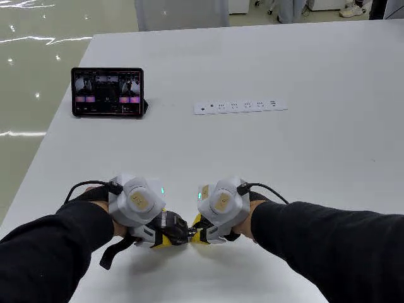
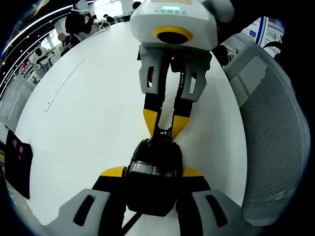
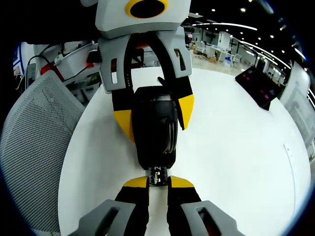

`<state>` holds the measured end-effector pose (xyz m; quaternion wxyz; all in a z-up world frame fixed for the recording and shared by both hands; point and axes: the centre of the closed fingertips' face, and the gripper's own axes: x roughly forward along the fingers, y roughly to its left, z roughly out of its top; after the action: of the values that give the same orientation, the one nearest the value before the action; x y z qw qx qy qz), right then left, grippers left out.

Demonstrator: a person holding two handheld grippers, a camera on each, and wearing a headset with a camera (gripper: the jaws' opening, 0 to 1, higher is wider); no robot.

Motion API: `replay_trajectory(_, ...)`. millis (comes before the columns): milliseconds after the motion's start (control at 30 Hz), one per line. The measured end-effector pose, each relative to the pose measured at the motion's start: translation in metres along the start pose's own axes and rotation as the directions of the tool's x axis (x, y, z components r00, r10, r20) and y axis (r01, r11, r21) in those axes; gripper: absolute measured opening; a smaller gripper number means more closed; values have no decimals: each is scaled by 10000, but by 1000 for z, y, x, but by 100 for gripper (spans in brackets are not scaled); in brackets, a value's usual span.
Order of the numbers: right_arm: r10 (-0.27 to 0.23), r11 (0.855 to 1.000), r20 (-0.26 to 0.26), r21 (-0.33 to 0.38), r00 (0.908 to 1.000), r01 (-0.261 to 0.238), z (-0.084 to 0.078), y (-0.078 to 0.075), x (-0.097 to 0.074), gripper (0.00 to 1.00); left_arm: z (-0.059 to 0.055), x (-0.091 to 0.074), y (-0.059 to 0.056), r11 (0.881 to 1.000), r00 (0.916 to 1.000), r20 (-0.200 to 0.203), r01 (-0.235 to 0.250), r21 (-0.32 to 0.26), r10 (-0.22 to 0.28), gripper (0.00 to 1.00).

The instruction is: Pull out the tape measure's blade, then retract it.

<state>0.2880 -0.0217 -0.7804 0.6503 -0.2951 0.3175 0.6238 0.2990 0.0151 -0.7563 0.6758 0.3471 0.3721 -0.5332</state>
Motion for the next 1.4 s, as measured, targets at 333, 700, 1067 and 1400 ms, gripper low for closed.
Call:
replay_trajectory(333,69,9997,-10,247,10000,-69,-6,2,-4,9,-1,0,0,10000,10000,-33,32,-21,-32,34)
replay_trajectory(700,186,9988,-149,453,9997,-179,-12,2,-10,9,-1,0,-1,10000,9999,-109,0,-8,0,34)
replay_trajectory(1067,147,9988,-333,473,9993,-131,-19,2,-17,9,-1,1,-1,10000,9999,-155,-19,-12,19,34)
replay_trajectory(1400,109,9984,-414,560,9991,-86,-23,2,-21,10,-1,1,-1,10000,9997,-224,18,62,-17,34)
